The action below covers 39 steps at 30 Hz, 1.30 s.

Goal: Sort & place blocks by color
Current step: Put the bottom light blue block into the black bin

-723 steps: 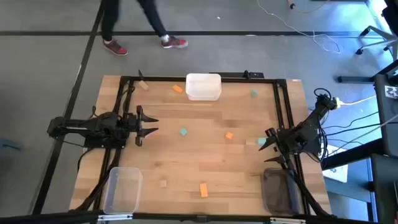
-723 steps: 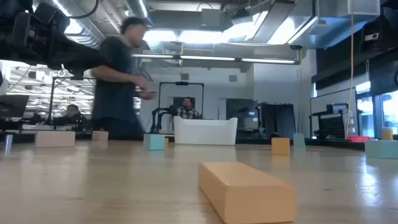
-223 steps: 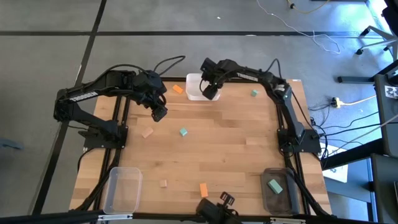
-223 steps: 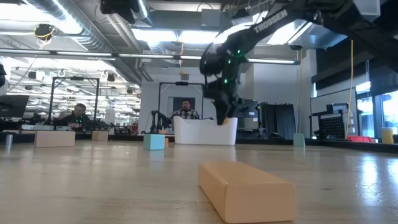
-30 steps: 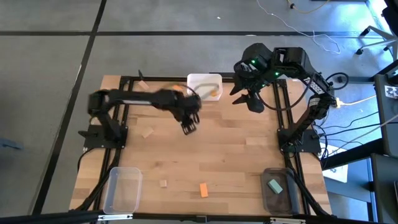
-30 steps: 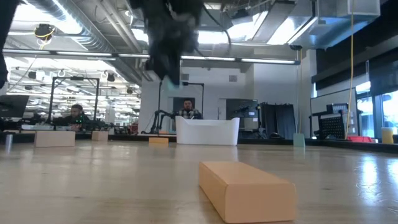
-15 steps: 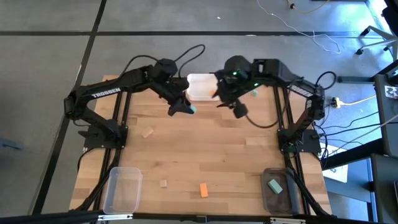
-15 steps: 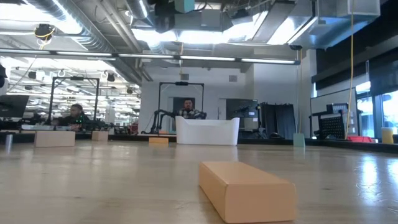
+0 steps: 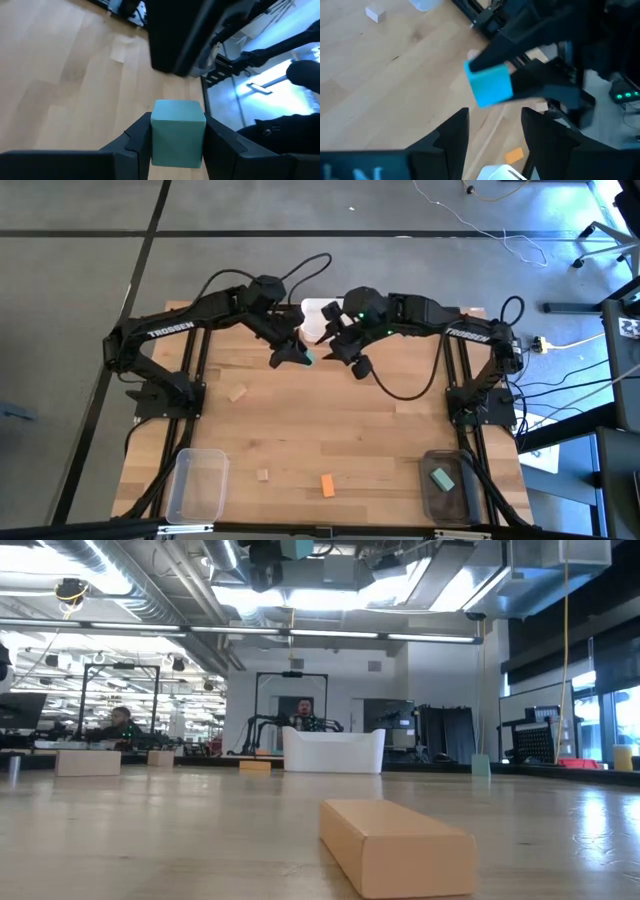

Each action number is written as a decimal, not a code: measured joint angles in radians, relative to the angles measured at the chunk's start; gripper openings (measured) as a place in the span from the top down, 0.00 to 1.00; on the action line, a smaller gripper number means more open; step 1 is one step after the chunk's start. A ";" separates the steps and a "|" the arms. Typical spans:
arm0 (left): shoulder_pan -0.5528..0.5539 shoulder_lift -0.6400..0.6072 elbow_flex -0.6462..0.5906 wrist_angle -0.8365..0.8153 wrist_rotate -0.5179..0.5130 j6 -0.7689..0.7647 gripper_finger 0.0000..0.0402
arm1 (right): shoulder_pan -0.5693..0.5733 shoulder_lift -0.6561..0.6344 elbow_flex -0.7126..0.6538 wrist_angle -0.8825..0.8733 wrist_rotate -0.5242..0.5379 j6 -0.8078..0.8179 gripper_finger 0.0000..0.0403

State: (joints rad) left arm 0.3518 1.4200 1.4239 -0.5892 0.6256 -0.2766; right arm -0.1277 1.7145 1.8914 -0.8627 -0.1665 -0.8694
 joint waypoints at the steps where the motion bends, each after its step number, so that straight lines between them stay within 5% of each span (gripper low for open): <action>1: -0.004 0.000 0.000 0.000 -0.016 0.005 0.69 | 0.004 0.000 -0.001 0.000 0.000 0.000 0.55; 39: -0.063 0.001 -0.002 0.069 -0.023 -0.010 0.69 | 0.022 0.032 0.001 0.062 -0.071 -0.033 0.55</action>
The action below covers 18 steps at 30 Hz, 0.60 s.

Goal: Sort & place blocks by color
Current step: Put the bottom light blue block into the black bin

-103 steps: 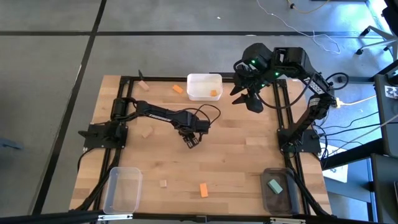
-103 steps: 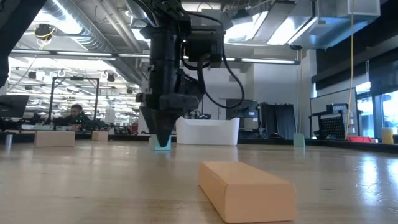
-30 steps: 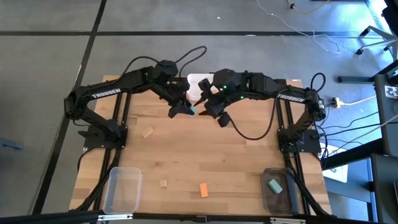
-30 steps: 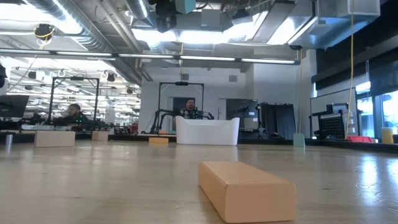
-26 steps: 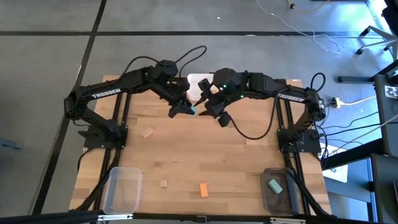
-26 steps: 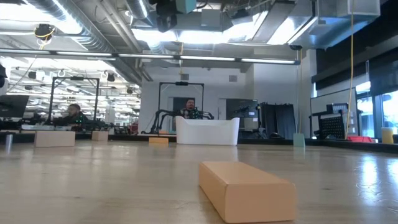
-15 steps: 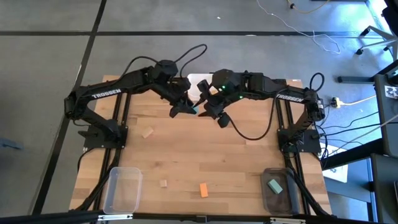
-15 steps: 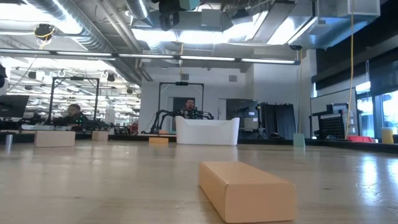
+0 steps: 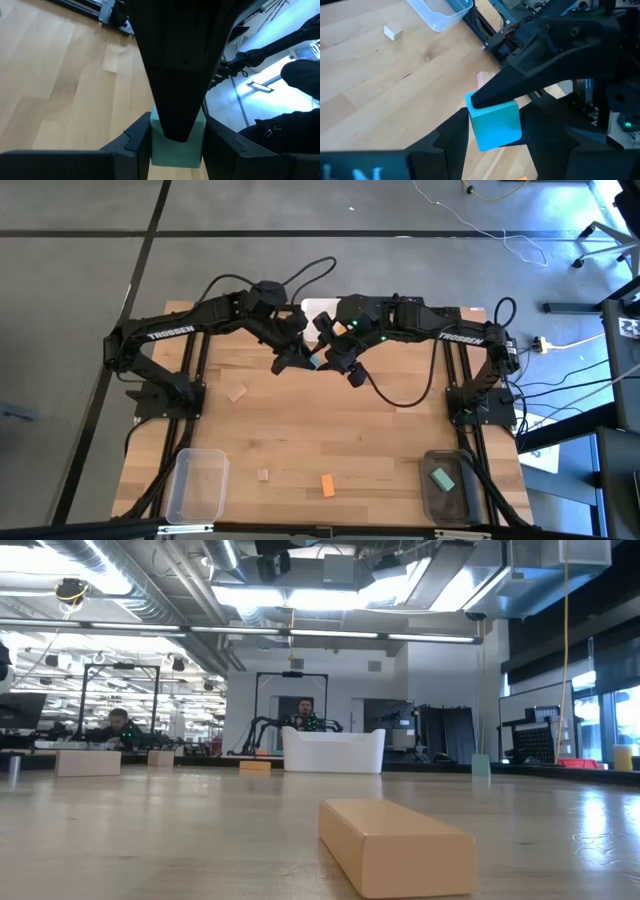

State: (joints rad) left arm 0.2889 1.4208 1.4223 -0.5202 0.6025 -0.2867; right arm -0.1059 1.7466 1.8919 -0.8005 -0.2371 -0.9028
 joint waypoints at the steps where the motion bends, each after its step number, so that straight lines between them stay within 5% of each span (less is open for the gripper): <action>1: 0.000 0.000 0.000 0.000 0.000 0.000 0.69 | 0.000 0.001 0.000 0.001 0.000 0.000 0.55; 18: 0.000 0.000 0.000 0.010 0.006 0.000 0.69 | -0.001 0.027 0.000 0.010 0.003 -0.027 0.61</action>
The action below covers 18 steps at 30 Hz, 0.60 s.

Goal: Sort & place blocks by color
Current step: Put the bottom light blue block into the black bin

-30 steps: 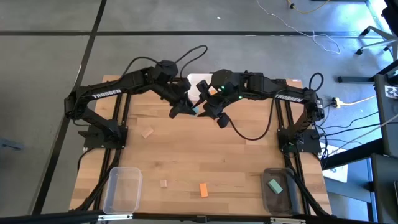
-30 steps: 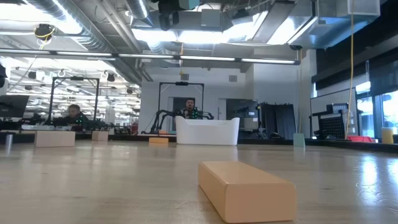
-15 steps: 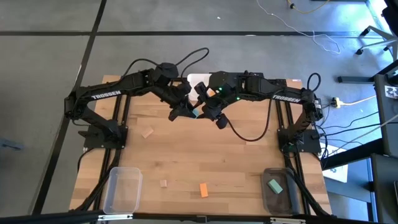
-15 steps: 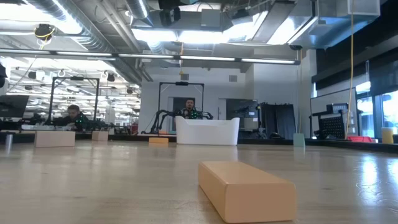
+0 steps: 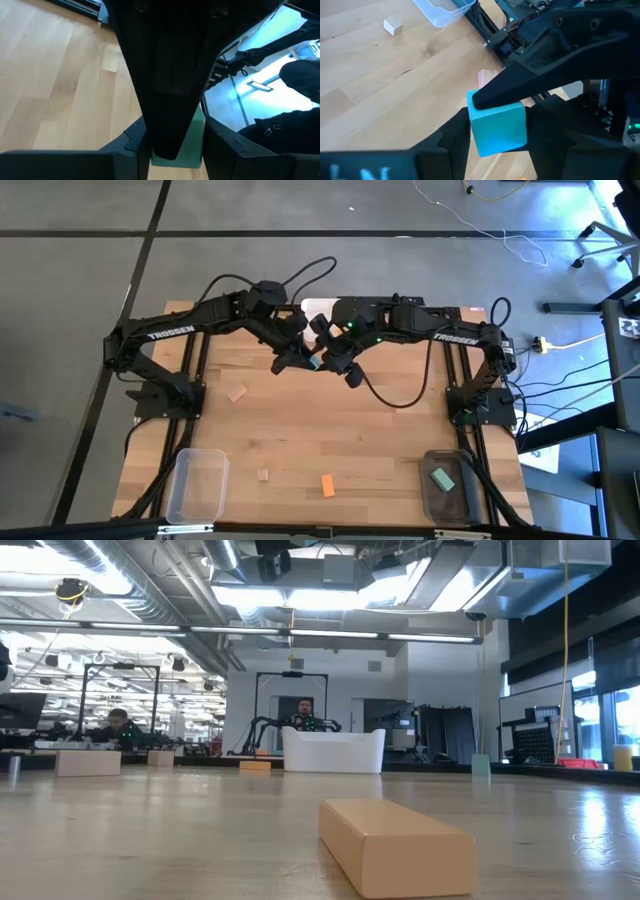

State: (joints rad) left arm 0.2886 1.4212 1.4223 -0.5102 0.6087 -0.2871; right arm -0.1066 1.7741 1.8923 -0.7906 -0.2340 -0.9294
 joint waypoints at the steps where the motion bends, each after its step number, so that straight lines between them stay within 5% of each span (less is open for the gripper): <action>1: 0.000 0.000 0.000 0.000 0.003 -0.001 0.69 | 0.000 0.000 0.000 0.001 0.000 -0.004 0.63; 10: 0.002 0.000 0.000 0.002 -0.004 -0.003 0.68 | 0.000 0.000 0.000 0.002 0.001 -0.010 0.65; 18: 0.014 0.000 0.001 -0.017 -0.032 0.003 0.58 | -0.002 0.005 0.000 0.017 0.020 0.020 0.67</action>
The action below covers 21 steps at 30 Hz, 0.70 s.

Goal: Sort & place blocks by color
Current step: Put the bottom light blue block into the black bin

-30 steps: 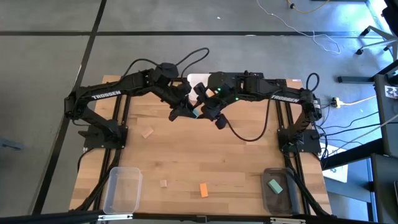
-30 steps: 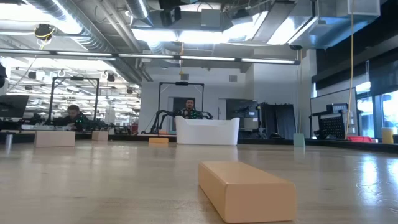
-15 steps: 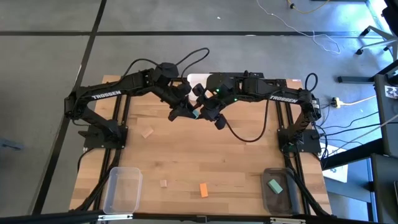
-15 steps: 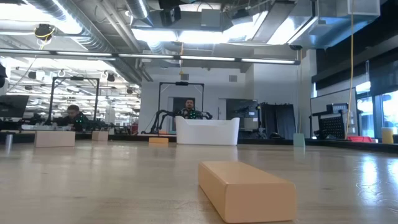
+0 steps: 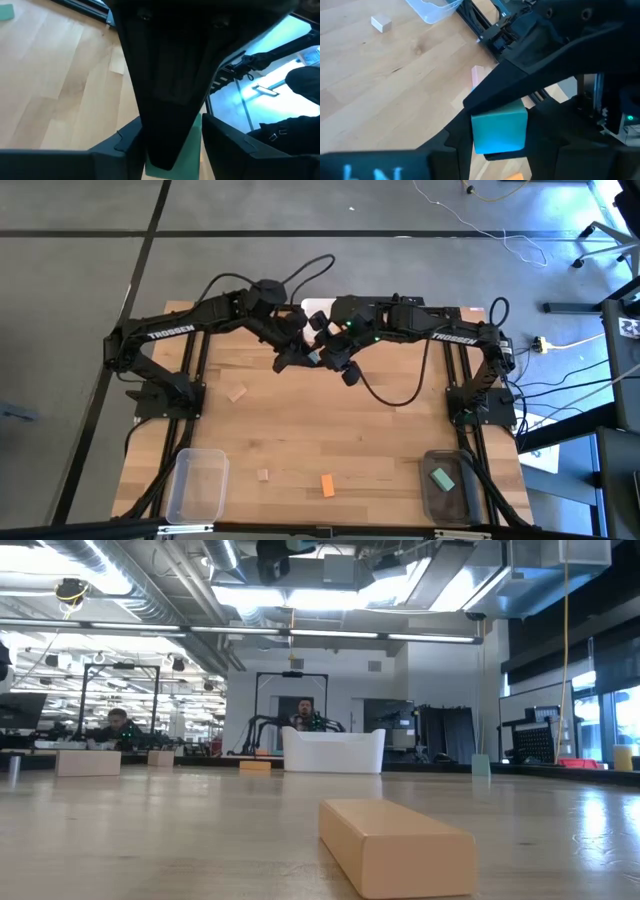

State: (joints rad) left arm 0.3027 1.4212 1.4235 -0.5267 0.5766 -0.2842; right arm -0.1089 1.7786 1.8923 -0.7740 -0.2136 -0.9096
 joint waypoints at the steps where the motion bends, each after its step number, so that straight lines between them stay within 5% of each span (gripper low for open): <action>1: 0.000 0.000 0.000 -0.002 -0.001 0.002 0.57 | 0.000 0.000 0.000 -0.002 -0.001 0.000 0.67; 14: 0.042 -0.010 0.001 -0.063 0.010 0.021 0.57 | 0.004 -0.026 0.007 -0.071 0.052 -0.004 0.67; 21: 0.084 -0.010 0.001 -0.072 0.008 0.134 0.57 | 0.007 -0.058 0.008 -0.192 0.058 0.123 0.67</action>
State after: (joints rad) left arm 0.3864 1.4113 1.4242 -0.5987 0.5846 -0.1504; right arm -0.1017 1.7204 1.8999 -0.9662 -0.1554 -0.7871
